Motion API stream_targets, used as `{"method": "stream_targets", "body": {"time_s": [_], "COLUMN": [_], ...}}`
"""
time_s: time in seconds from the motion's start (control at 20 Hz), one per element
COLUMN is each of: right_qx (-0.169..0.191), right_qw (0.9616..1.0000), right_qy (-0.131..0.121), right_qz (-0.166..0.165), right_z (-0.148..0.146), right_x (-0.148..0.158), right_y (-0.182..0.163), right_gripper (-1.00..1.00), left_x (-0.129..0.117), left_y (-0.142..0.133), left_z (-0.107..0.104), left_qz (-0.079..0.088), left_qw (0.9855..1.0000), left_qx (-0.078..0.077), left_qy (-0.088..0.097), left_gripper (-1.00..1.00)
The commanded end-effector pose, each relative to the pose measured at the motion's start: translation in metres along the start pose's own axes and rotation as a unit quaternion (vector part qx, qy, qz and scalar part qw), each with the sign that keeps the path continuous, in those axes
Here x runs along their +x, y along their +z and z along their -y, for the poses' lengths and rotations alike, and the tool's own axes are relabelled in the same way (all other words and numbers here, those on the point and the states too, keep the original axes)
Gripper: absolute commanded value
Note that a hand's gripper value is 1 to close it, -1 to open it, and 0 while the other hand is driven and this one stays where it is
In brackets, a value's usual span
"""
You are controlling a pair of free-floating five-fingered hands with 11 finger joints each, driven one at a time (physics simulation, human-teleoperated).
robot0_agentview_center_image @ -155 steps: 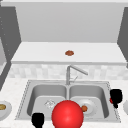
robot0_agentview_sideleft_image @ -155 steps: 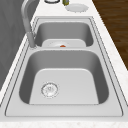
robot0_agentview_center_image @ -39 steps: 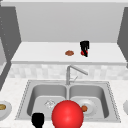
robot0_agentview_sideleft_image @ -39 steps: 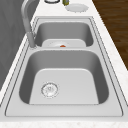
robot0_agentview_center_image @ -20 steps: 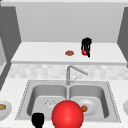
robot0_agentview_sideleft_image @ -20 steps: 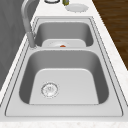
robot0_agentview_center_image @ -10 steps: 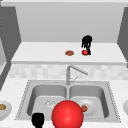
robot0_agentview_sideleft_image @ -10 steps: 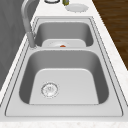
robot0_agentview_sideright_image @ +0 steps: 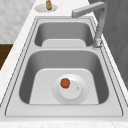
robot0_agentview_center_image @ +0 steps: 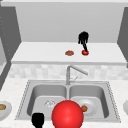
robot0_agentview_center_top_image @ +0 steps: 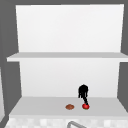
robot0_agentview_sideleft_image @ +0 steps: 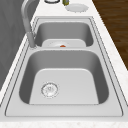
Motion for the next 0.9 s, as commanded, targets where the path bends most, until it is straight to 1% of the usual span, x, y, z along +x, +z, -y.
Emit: {"method": "stream_targets", "body": {"time_s": [0.0,0.15,0.25,0.45,0.75,0.85], "right_qx": [-0.002,0.006,0.026,0.024,0.022,0.009], "right_qw": [0.9998,0.9996,0.9986,0.9972,0.993,0.9944], "right_qy": [-0.011,-0.01,-0.007,-0.007,-0.012,0.0], "right_qz": [0.015,0.027,0.046,0.07,0.115,0.105], "right_z": [0.006,0.005,0.009,0.002,-0.009,-0.016], "right_x": [0.018,0.034,0.04,0.055,0.079,0.082], "right_y": [0.006,0.007,0.005,-0.003,-0.016,-0.026], "right_gripper": [-1.0,-1.0,-1.0,-1.0,-1.0,-1.0], "left_x": [0.0,0.0,0.0,0.0,0.0,0.0], "left_y": [0.0,0.0,0.0,0.0,0.0,0.0], "left_z": [0.0,0.0,0.0,0.0,0.0,0.0], "left_qz": [0.0,0.0,0.0,0.0,0.0,0.0], "left_qw": [1.0,1.0,1.0,1.0,1.0,1.0], "left_qx": [0.0,0.0,0.0,0.0,0.0,0.0], "left_qy": [0.0,0.0,0.0,0.0,0.0,0.0], "left_gripper": [0.0,0.0,0.0,0.0,0.0,0.0]}}
